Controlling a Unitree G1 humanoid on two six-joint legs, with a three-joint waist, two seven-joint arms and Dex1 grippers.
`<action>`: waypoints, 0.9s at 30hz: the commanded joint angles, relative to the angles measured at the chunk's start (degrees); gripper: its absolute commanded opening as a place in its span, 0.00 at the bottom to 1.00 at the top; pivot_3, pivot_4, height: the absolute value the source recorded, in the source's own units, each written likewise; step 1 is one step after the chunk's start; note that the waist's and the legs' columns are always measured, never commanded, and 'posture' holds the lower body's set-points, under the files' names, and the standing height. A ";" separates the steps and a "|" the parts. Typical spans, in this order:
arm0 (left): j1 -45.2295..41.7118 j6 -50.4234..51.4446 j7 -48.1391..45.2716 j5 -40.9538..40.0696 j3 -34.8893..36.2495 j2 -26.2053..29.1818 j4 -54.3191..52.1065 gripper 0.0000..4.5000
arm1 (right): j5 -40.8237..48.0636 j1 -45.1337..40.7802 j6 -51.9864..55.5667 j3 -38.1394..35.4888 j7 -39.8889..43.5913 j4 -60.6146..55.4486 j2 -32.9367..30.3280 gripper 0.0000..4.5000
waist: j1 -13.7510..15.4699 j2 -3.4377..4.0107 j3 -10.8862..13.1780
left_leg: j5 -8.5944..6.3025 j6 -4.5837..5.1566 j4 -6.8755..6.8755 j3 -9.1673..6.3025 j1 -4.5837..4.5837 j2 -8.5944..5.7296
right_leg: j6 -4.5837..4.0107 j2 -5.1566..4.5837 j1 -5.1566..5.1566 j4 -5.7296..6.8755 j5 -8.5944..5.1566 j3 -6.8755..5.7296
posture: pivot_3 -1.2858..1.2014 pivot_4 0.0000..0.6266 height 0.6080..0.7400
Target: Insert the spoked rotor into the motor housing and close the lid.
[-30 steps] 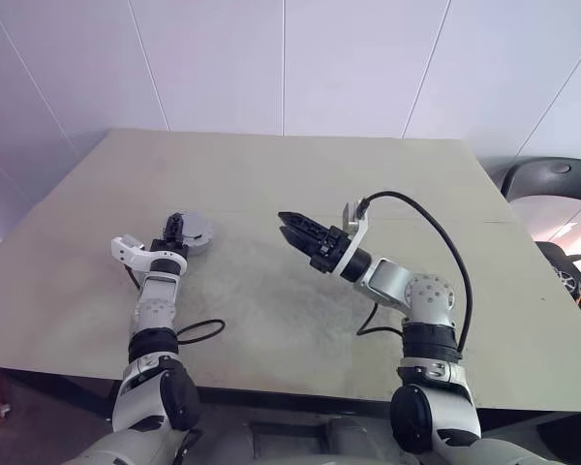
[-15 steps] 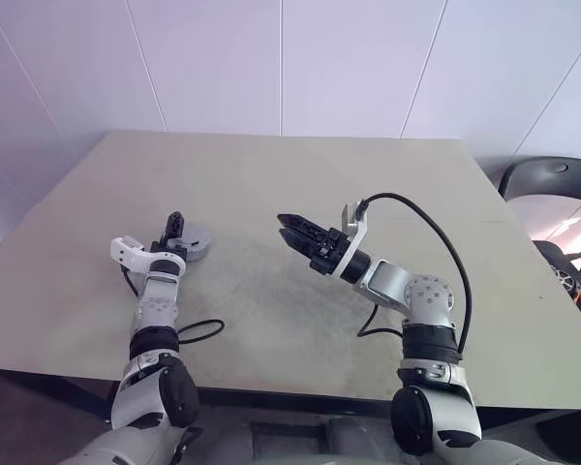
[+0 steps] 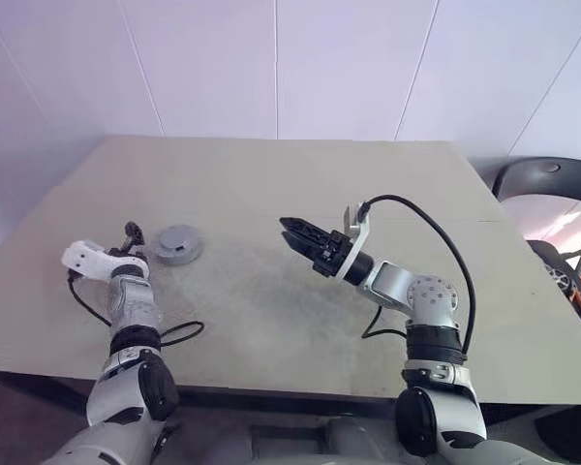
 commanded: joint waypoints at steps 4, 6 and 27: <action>1.17 -1.79 -12.41 6.07 -8.95 -0.35 -7.62 0.71 | 0.98 -0.78 -0.19 1.06 1.22 -2.28 0.09 0.73 | 0.14 -0.02 -0.01 | 0.00 -0.01 0.06 0.05 -0.05 -0.04 | -0.14 -0.08 0.02 -0.03 -0.06 0.03 | 0.52 0.00 1.00; 2.06 -2.09 -13.49 9.42 -11.99 0.10 -7.85 0.54 | 0.83 -0.77 -0.30 1.33 1.34 -2.25 -0.03 0.73 | 0.08 -0.01 -0.01 | 0.00 0.00 0.05 0.08 -0.03 -0.04 | -0.14 -0.08 0.02 -0.03 -0.06 0.06 | 0.52 0.00 1.00; 10.26 9.86 -26.14 5.34 -17.69 1.08 -28.83 0.01 | -14.05 2.43 -14.68 14.10 11.66 -15.30 -6.91 0.73 | 0.02 0.01 -0.03 | 0.00 -0.01 -0.04 0.06 -0.13 -0.02 | -0.03 -0.08 -0.16 0.05 -0.05 0.05 | 0.52 0.00 1.00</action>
